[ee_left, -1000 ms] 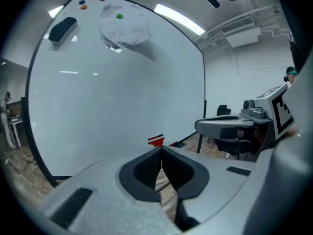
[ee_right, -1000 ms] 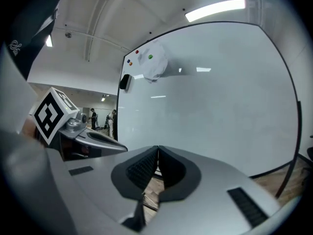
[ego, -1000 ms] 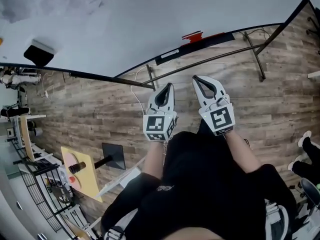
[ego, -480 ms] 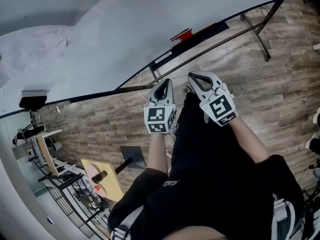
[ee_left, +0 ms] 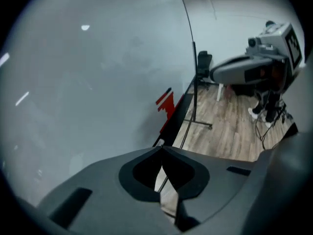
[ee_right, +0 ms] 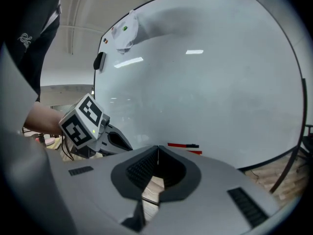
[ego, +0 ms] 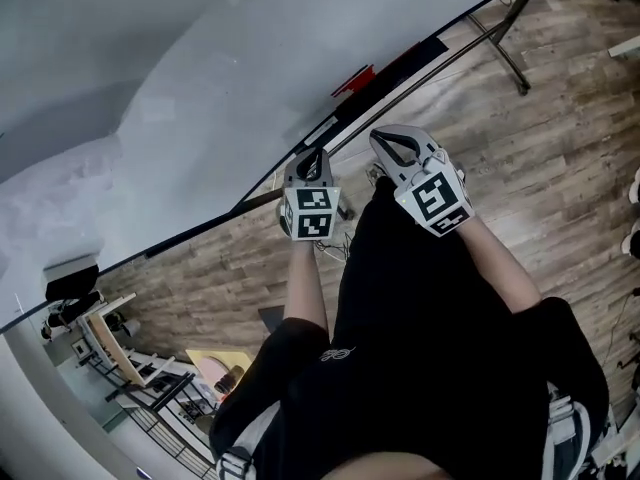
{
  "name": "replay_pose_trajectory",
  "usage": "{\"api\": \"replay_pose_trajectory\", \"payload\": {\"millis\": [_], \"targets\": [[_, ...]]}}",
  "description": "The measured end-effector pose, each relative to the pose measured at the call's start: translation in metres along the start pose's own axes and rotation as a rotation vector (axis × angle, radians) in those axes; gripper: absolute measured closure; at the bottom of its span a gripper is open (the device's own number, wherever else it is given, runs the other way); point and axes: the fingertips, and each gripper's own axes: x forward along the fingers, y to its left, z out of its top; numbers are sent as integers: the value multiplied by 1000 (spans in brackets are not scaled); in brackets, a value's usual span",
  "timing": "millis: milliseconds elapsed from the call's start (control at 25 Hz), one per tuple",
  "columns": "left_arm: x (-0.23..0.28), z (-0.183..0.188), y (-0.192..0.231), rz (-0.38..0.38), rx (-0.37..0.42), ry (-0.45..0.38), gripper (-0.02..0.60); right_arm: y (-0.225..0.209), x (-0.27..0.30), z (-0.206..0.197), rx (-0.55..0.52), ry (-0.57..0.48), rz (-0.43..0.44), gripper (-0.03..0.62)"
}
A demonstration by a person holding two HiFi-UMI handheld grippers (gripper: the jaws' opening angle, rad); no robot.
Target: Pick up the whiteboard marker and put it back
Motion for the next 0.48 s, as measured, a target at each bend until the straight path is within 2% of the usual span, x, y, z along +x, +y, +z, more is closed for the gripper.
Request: {"api": "replay_pose_trajectory", "payload": {"millis": [80, 200, 320, 360, 400, 480], "targets": [[15, -11, 11, 20, 76, 61, 574, -6, 8, -1, 5, 10, -22, 591], [35, -27, 24, 18, 143, 137, 574, -9, 17, -7, 25, 36, -47, 591], [52, -31, 31, 19, 205, 180, 571, -15, 22, -11, 44, 60, -70, 591], [57, -32, 31, 15, 219, 191, 550, -18, 22, -13, 48, 65, -78, 591], [62, -33, 29, 8, 229, 204, 503, -22, 20, -15, 51, 68, -87, 591], [71, -35, 25, -1, 251, 229, 494, -28, 16, -18, 56, 71, -104, 591]]}}
